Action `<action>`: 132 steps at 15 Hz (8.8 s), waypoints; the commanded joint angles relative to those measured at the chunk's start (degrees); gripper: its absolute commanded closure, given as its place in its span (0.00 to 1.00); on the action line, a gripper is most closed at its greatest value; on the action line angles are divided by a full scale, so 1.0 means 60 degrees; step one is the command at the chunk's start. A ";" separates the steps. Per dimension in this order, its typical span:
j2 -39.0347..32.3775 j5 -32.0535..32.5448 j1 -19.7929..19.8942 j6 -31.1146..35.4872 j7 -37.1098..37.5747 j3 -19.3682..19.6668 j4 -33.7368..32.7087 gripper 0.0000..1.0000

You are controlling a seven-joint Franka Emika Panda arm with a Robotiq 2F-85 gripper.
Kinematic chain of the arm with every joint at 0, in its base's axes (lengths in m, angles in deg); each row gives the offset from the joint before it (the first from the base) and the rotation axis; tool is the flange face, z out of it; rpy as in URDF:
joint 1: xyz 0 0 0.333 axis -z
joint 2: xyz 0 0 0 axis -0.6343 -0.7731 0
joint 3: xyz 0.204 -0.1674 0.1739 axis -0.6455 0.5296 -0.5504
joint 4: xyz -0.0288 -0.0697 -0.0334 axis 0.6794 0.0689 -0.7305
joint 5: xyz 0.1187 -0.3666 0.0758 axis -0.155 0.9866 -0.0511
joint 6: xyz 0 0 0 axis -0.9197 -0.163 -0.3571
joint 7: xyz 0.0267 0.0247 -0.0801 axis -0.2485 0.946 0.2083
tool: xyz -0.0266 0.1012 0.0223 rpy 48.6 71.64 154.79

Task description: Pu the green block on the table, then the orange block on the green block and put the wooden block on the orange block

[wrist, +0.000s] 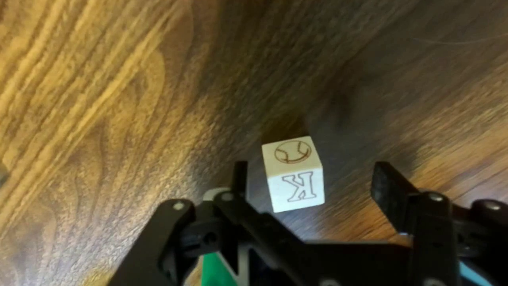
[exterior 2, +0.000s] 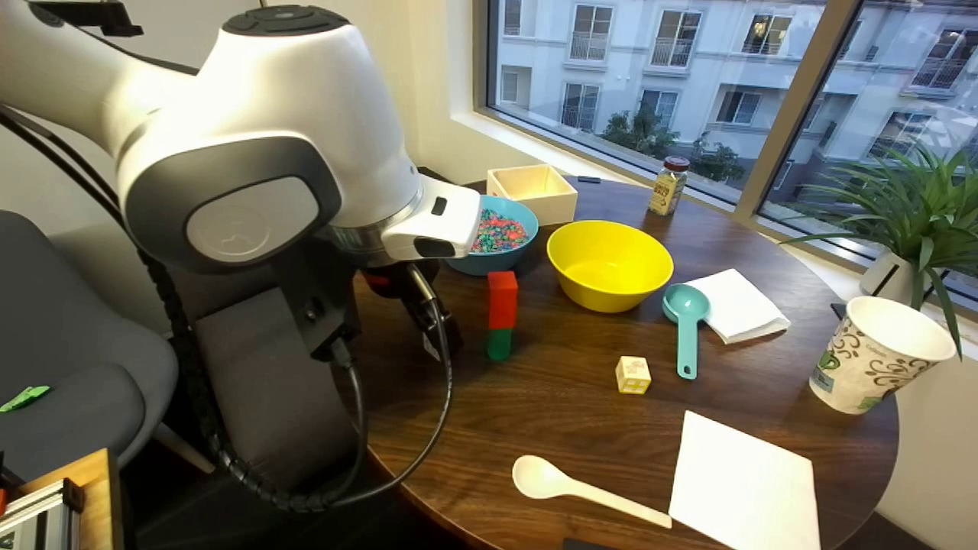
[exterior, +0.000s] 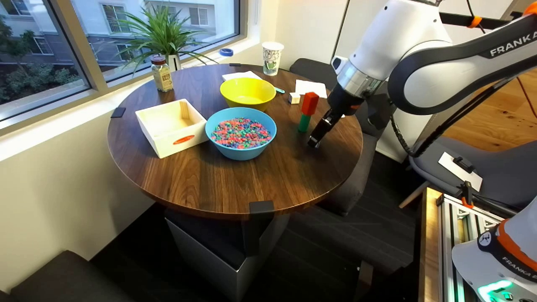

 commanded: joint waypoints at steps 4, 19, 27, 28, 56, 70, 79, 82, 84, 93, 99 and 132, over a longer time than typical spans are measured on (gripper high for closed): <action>-0.0235 0.0135 -0.0032 0.0157 -0.0068 -0.0019 0.0013 0.72; 0.0471 0.0112 0.0049 -0.0823 0.0127 0.0005 -0.1177 0.91; 0.0536 0.0138 0.0172 -0.1280 0.0697 0.0035 -0.2263 0.91; 0.0539 0.0235 0.0223 -0.1421 0.0867 0.0020 -0.2354 0.91; -0.0657 0.1460 0.0530 -0.4575 0.4952 -0.0005 -0.4310 0.91; -0.0784 0.1676 0.0481 -0.4594 0.5093 -0.0031 -0.4291 0.91; -0.0721 0.1998 0.0473 -0.4544 0.5336 -0.0080 -0.4214 0.91; -0.0705 0.2049 0.0461 -0.4542 0.5394 -0.0091 -0.4199 0.91; -0.0698 0.2049 0.0446 -0.4552 0.5425 -0.0096 -0.4189 0.91; -0.0667 0.2116 0.0435 -0.4631 0.5451 -0.0112 -0.4163 0.91; -0.0647 0.2089 0.0427 -0.4740 0.5440 -0.0115 -0.4135 0.91; 0.0747 0.2537 0.0509 -0.4627 0.5130 -0.0444 -0.4585 0.00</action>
